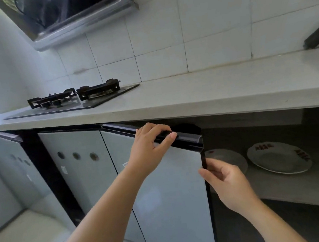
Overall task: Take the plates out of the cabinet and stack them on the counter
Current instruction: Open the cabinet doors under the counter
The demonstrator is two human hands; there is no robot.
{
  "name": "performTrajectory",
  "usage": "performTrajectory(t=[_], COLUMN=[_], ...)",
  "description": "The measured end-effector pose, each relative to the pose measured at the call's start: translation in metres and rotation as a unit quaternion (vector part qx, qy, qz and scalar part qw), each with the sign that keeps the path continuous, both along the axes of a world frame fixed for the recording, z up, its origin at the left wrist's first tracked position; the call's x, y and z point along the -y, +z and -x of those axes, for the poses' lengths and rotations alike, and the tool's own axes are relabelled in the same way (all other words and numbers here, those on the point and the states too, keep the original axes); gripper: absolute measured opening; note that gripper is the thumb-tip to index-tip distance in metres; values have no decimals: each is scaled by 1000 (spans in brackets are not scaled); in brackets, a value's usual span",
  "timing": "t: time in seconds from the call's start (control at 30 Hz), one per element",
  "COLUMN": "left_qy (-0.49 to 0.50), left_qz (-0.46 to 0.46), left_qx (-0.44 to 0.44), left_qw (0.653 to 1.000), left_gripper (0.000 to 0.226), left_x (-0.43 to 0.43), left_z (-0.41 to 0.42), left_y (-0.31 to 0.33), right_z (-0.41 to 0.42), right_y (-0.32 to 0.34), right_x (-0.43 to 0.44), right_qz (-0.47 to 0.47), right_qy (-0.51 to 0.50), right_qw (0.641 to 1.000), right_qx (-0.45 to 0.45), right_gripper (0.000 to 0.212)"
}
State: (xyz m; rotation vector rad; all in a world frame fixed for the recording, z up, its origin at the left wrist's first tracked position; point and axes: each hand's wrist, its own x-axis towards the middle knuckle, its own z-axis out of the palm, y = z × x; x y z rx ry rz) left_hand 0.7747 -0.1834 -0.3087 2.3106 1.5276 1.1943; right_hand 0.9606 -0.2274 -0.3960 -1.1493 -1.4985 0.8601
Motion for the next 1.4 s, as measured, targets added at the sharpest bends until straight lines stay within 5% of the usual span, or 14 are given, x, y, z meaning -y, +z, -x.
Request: performTrajectory(t=[0.1, 0.63, 1.07, 1.4], left_qy=[-4, -44, -65, -55], left_qz=[16, 12, 73, 62], left_qx=[-6, -4, 23, 83], left_qw=[1000, 999, 995, 993], left_gripper=[24, 10, 43, 39], left_x=[5, 23, 86, 120], left_z=[5, 27, 114, 166], left_y=[2, 4, 3, -5], right_z=[2, 22, 102, 169], right_y=[0, 9, 7, -3], right_x=[6, 40, 99, 113], right_qz=[-6, -11, -12, -34], right_qy=[29, 57, 115, 132], right_qw=[999, 998, 992, 986], right_qx=[-12, -39, -45, -96], right_gripper=[62, 23, 34, 43])
